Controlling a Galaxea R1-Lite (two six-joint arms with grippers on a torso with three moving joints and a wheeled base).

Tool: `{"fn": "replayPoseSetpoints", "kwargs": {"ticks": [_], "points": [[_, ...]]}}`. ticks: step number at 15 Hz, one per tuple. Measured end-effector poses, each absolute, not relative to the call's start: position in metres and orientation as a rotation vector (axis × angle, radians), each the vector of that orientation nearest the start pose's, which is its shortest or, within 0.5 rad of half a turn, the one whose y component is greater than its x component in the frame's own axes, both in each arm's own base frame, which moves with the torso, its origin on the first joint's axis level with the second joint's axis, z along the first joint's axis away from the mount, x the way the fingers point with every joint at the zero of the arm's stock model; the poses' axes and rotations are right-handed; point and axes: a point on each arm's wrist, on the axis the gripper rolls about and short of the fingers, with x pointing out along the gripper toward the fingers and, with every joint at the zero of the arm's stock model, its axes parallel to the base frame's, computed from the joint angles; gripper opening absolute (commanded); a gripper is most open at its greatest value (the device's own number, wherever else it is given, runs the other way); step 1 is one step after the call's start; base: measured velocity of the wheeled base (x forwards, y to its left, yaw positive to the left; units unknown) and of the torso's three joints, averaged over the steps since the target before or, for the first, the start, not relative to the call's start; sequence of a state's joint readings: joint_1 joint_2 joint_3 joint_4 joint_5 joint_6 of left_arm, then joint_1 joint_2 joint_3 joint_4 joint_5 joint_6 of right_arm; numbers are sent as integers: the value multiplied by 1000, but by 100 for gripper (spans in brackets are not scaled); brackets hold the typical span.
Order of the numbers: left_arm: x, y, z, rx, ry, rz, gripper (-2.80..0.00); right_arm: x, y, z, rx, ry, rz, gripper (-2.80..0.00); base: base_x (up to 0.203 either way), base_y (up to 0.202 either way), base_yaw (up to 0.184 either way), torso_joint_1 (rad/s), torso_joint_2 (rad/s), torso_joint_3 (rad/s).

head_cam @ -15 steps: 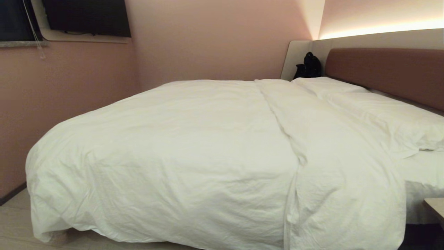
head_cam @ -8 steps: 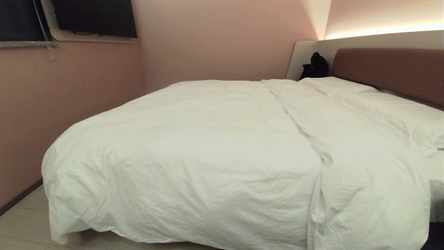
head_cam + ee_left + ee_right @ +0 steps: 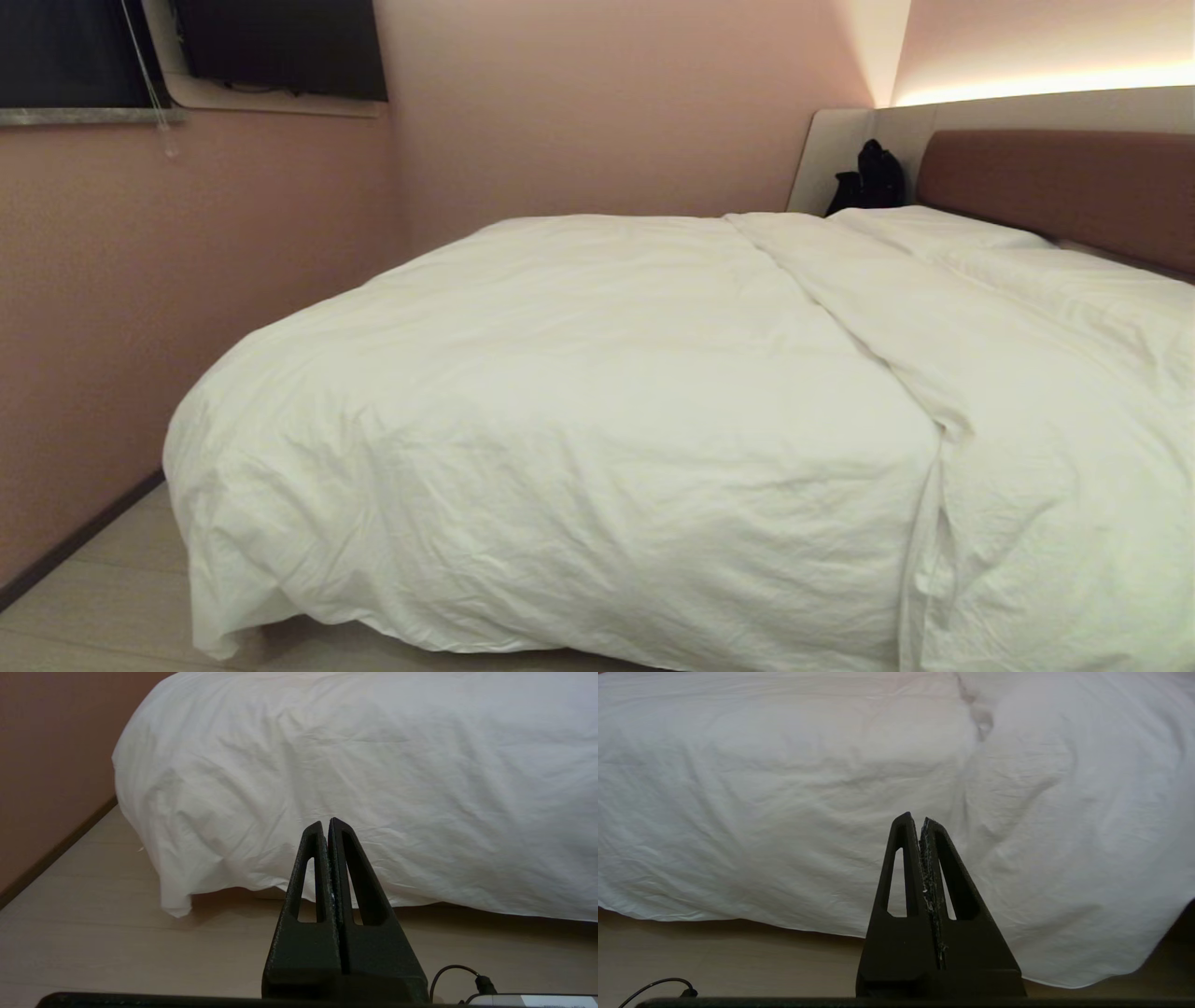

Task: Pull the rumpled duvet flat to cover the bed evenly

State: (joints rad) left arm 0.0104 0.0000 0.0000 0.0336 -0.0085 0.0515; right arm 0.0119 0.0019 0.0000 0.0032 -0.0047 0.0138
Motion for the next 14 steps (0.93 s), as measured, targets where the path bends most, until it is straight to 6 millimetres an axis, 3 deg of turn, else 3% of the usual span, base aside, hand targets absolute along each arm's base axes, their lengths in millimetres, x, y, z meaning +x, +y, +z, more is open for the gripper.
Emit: {"fn": "replayPoseSetpoints", "kwargs": {"ticks": [14], "points": [[-23, 0, 72, 44, 33, 2, -280, -23, 0, 75, 14, 5, 8, -280, 0, 193, 0, 2, 3, 3]]}}
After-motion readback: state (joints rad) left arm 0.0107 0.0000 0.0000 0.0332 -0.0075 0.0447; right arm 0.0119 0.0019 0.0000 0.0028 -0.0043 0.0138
